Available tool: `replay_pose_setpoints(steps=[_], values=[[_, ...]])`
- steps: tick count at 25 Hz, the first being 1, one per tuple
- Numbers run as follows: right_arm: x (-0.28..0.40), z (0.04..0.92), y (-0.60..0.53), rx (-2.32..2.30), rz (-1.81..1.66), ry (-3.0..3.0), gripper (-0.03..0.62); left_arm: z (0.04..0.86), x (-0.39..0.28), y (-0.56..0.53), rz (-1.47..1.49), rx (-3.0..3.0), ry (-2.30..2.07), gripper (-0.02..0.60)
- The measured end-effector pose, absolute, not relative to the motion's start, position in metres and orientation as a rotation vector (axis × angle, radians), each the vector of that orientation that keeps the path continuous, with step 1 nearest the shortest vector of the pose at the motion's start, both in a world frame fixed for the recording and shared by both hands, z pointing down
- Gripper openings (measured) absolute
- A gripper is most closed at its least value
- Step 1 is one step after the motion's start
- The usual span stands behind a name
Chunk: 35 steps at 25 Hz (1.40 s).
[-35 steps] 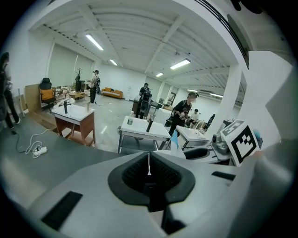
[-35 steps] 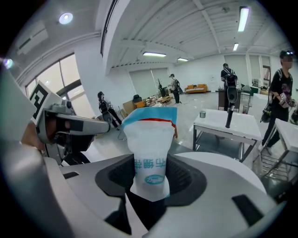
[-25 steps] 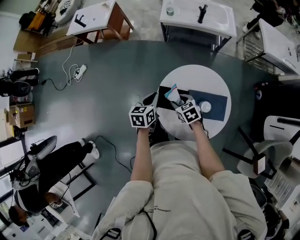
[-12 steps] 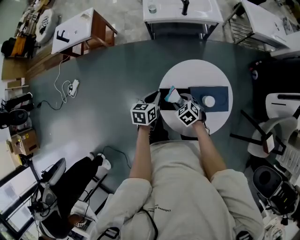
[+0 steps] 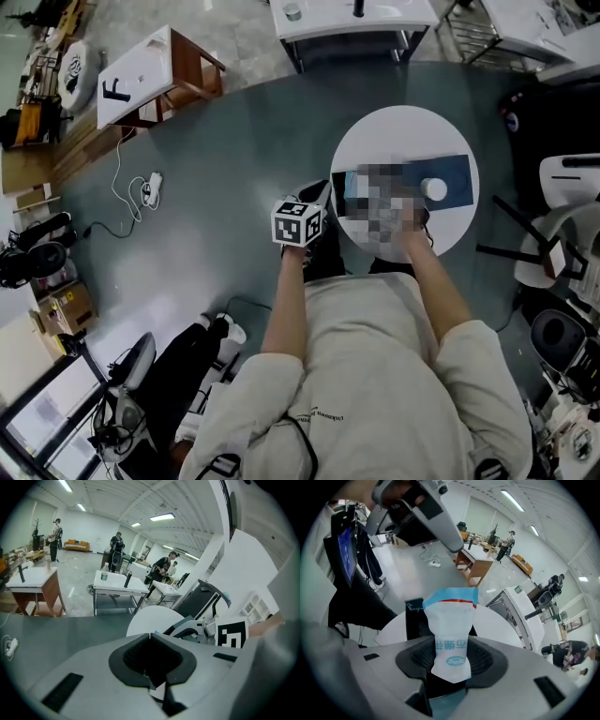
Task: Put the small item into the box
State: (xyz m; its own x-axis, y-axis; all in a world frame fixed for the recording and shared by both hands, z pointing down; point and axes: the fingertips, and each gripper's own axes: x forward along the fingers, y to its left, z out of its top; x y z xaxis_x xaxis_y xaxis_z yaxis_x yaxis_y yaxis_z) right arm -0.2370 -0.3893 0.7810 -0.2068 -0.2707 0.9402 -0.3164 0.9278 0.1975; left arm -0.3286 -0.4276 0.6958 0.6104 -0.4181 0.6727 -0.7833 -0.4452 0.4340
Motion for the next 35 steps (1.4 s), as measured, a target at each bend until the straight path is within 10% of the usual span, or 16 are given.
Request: replay_pose_setpoints(steps=[35], values=[[-0.21,0.733,-0.362,0.548,0.268,-2.014,0.218,0.664,-0.278,-0.361,0.435,1.979,-1.321,0.023]])
